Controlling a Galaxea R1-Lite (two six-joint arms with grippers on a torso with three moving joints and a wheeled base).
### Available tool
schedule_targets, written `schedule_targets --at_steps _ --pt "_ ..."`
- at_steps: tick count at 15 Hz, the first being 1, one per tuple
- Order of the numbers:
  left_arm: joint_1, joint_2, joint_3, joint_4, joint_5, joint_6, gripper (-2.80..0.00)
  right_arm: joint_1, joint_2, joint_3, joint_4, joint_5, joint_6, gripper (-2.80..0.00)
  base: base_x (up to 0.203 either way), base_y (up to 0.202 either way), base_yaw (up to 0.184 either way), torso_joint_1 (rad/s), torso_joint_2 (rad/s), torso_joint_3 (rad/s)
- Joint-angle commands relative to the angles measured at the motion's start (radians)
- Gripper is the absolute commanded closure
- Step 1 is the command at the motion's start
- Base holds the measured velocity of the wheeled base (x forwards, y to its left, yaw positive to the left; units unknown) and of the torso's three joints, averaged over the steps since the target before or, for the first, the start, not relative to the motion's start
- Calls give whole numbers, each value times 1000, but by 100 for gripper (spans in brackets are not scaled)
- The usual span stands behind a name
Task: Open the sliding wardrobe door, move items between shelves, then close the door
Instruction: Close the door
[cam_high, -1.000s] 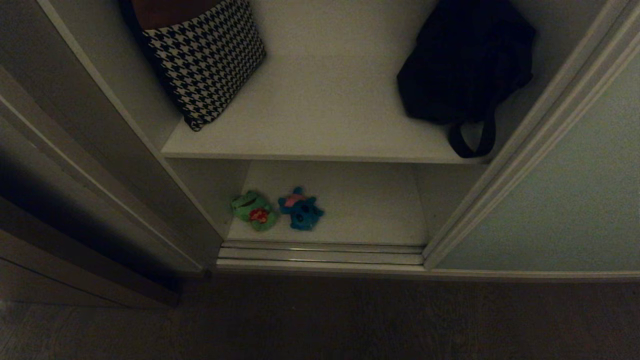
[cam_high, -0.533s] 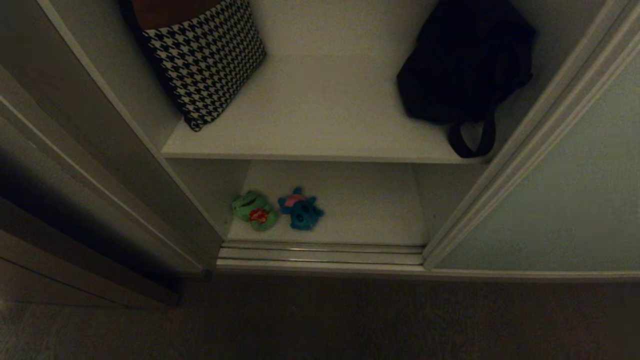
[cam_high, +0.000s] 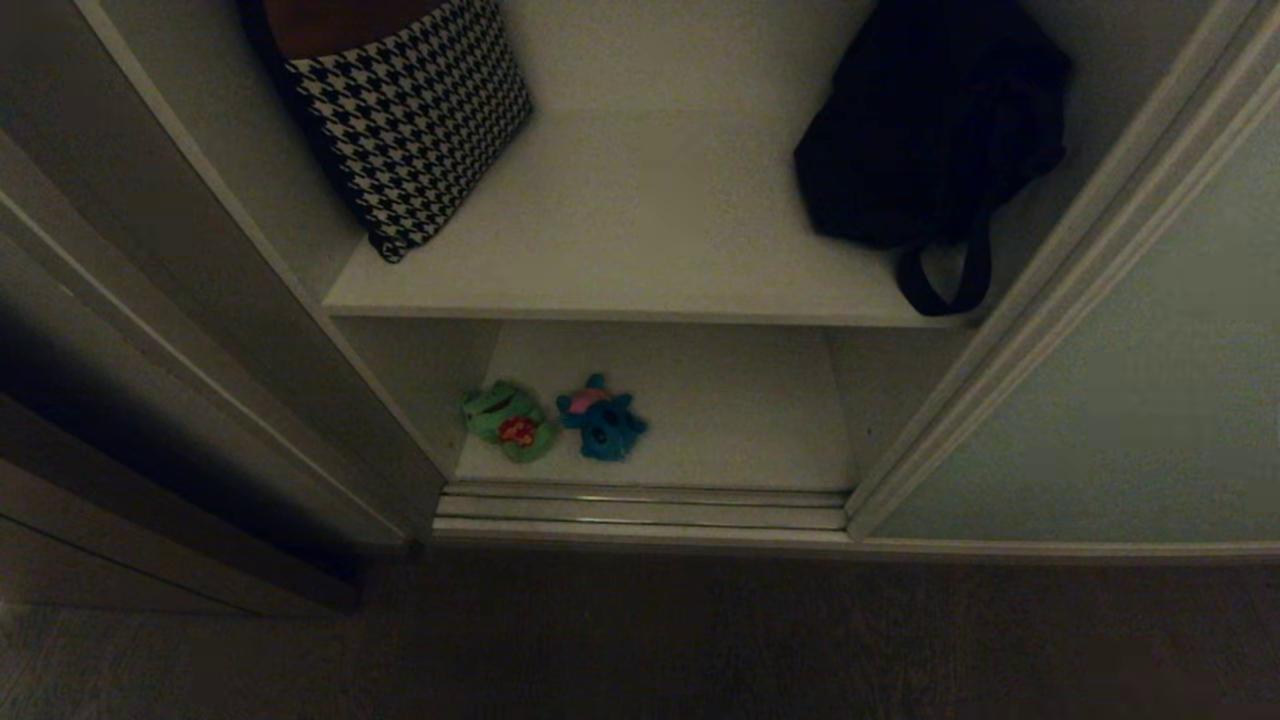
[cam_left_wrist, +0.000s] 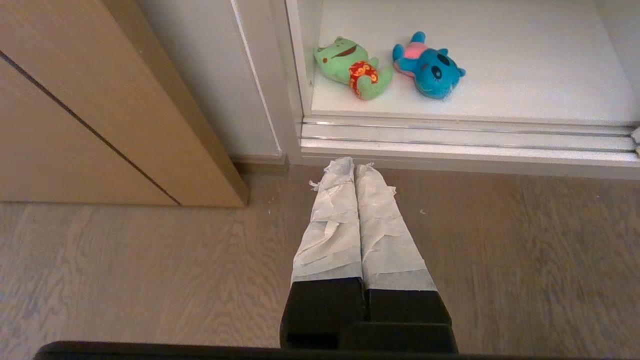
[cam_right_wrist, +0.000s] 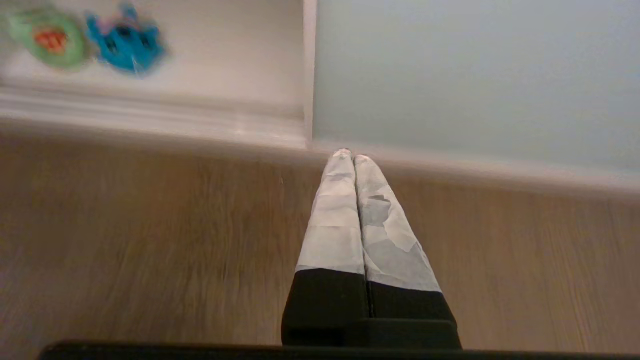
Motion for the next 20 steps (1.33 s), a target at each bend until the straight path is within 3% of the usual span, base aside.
schedule_targets --at_steps 1,4,7,12,17,18,20 --pt "0 2 0 0 0 0 0 0 3 -128 95 -5 13 0 0 0 0 0 0 0" --pt "-1 2 0 0 0 0 0 0 38 -465 393 39 33 0 0 0 0 0 0 0" --pt "0 2 0 0 0 0 0 5 180 -736 540 105 44 0 0 0 0 0 0 0" --pt "1 2 0 0 0 0 0 19 455 -993 576 104 76 0 0 0 0 0 0 0" --pt "1 2 0 0 0 0 0 81 672 -1203 534 118 331 0 0 0 0 0 0 0" --pt "1 2 0 0 0 0 0 62 713 -1228 529 151 355 0 0 0 0 0 0 0" --pt "-1 2 0 0 0 0 0 -52 784 -1245 517 289 373 0 0 0 0 0 0 0"
